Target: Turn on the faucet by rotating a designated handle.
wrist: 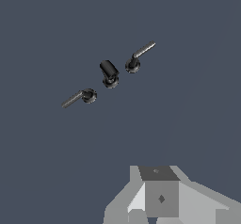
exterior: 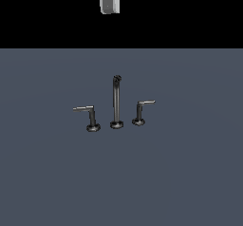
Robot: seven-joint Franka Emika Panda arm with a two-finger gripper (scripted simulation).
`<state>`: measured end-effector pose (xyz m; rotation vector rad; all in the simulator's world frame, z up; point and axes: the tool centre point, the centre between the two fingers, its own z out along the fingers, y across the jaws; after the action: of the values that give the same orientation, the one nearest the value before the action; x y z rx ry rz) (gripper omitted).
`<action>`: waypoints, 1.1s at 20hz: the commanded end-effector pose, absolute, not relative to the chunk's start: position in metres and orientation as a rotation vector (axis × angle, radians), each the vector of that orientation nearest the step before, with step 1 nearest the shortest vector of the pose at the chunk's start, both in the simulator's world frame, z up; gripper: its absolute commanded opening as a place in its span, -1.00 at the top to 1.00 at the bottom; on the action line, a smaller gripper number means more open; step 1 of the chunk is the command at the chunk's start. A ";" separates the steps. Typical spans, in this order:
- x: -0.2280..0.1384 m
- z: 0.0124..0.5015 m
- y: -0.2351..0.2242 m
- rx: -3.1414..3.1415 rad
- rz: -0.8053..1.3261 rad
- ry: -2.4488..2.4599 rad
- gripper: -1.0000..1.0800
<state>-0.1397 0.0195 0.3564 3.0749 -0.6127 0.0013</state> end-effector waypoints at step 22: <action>-0.006 0.200 -0.023 2.801 0.001 -1.418 1.00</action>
<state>-0.0143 -0.0179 0.2107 2.8270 -1.3669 -0.0004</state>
